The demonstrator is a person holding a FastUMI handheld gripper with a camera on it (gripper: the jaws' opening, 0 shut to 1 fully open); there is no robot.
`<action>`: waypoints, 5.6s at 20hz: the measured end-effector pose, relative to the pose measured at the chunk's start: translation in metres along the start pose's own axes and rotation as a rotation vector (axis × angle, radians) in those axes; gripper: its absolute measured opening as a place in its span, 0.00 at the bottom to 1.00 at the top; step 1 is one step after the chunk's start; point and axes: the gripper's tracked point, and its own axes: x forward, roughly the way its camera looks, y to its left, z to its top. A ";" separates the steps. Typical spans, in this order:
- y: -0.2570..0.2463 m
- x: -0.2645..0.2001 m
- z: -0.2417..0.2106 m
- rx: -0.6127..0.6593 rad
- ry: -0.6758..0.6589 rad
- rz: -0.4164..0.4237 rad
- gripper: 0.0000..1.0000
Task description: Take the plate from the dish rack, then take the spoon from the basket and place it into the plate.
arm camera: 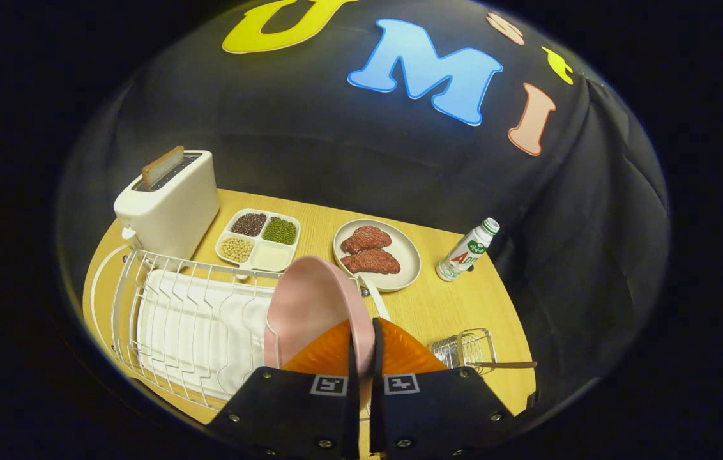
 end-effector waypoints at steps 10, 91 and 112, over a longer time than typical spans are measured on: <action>-0.035 -0.031 0.042 -0.037 -0.092 -0.076 0.06; -0.226 -0.066 -0.147 0.335 -0.442 0.470 0.36; -0.253 0.044 -0.115 0.298 -0.713 0.366 0.91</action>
